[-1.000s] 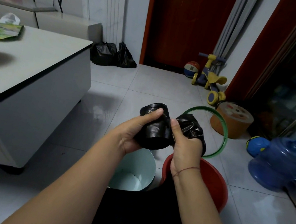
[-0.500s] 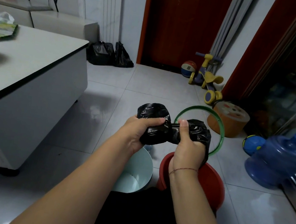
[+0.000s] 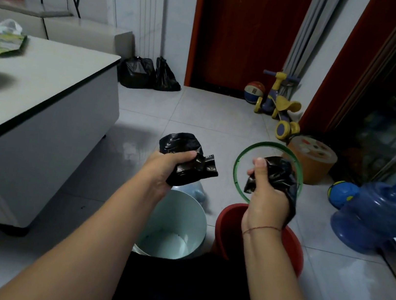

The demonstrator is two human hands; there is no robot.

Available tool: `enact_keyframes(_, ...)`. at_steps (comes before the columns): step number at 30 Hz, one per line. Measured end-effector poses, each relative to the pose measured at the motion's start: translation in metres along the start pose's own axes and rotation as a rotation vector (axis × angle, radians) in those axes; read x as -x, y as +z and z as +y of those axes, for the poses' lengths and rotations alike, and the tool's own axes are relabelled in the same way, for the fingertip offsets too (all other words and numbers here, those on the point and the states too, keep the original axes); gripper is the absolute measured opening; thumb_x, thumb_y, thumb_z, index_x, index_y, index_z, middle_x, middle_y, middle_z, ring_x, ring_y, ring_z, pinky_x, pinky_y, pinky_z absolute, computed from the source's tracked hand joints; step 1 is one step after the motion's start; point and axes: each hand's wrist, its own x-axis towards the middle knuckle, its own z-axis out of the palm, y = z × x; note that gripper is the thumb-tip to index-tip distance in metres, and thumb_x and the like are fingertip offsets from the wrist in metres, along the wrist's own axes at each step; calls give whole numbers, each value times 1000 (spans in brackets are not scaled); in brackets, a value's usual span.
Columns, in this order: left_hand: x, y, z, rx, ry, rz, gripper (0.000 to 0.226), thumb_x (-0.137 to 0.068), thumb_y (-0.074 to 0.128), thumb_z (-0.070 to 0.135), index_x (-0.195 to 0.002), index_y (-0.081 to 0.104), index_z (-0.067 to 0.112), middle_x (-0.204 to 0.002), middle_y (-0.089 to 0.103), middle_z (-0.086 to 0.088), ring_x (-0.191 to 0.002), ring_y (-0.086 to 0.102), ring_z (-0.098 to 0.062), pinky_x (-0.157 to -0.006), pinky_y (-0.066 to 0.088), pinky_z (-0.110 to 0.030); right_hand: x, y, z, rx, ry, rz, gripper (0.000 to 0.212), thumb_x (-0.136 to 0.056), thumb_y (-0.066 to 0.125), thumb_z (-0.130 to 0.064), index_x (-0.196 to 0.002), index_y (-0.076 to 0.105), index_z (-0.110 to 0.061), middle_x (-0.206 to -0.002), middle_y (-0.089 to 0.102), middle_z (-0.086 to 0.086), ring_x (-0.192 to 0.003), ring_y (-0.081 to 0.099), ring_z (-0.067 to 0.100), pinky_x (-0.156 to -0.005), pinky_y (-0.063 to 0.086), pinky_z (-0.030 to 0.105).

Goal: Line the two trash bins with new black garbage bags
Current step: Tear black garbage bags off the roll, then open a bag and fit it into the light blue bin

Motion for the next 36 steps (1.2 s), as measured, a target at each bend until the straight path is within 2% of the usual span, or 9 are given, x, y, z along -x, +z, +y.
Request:
enact_keyframes(6, -3, -7, 11, 1, 43, -130, 33, -76, 71, 2, -107, 62, 9, -86, 72, -11, -72, 72, -21, -64, 60, -37, -1, 5, 6, -14, -30, -116, 22, -69, 70, -54, -59, 71, -34, -61, 68, -15, -59, 58, -6, -69, 44, 23)
enact_keyframes(11, -17, -44, 26, 3, 77, -161, 48, -64, 75, 27, -108, 62, 11, -91, 75, -8, -83, 72, -22, -63, 58, -31, -5, 20, 14, 60, -15, -292, 23, -71, 74, -46, -65, 72, -24, -65, 70, -7, -66, 63, 7, -72, 50, 32)
enact_keyframes(16, -36, -143, 10, -11, 54, 57, 44, -67, 73, 33, -105, 62, 15, -93, 72, -9, -84, 71, -23, -70, 59, -38, -10, 42, 33, 197, -37, -431, 19, -81, 68, -43, -69, 75, -30, -68, 71, -12, -69, 65, 4, -79, 52, 31)
enact_keyframes(21, -60, -255, -40, -113, 45, 278, 23, -79, 68, 4, -100, 58, 6, -85, 62, -16, -77, 63, -32, -63, 55, -39, -18, 53, 77, 332, -65, -549, 23, -84, 63, -48, -72, 73, -32, -65, 69, -17, -65, 61, -1, -79, 48, 29)
enact_keyframes(24, -78, -299, -80, -260, 22, 417, 47, -76, 73, -2, -118, 52, 2, -106, 59, -17, -95, 61, -33, -79, 51, -43, -28, 59, 109, 387, -56, -620, 39, -74, 59, -70, -83, 74, -35, -71, 69, -15, -68, 61, 2, -73, 46, 28)
enact_keyframes(26, -88, -318, -108, -305, -3, 477, 58, -72, 77, 1, -122, 49, 8, -115, 58, -11, -103, 59, -28, -87, 50, -40, -37, 60, 131, 431, -31, -648, 48, -74, 58, -73, -93, 73, -32, -74, 68, -12, -68, 59, 6, -68, 45, 26)
enact_keyframes(30, -104, -343, -156, -373, -53, 487, 64, -68, 81, 6, -120, 46, 15, -121, 55, -7, -101, 58, -18, -75, 48, -25, -55, 59, 168, 458, 54, -677, 47, -82, 58, -63, -105, 70, -24, -77, 65, -10, -61, 54, 5, -50, 43, 7)
enact_keyframes(32, -109, -347, -176, -427, -60, 517, 66, -65, 81, 4, -115, 42, 21, -119, 51, -5, -97, 55, -16, -64, 43, -20, -60, 58, 181, 469, 76, -706, 48, -85, 55, -62, -109, 69, -22, -78, 65, -8, -61, 53, 4, -49, 42, 5)
enact_keyframes(36, -107, -349, -215, -507, -88, 494, 72, -59, 84, 3, -113, 41, 22, -112, 51, -4, -98, 54, -20, -64, 45, -21, -53, 61, 191, 447, 127, -749, 45, -83, 60, -59, -104, 70, -21, -76, 65, -8, -58, 55, 2, -49, 42, 7)
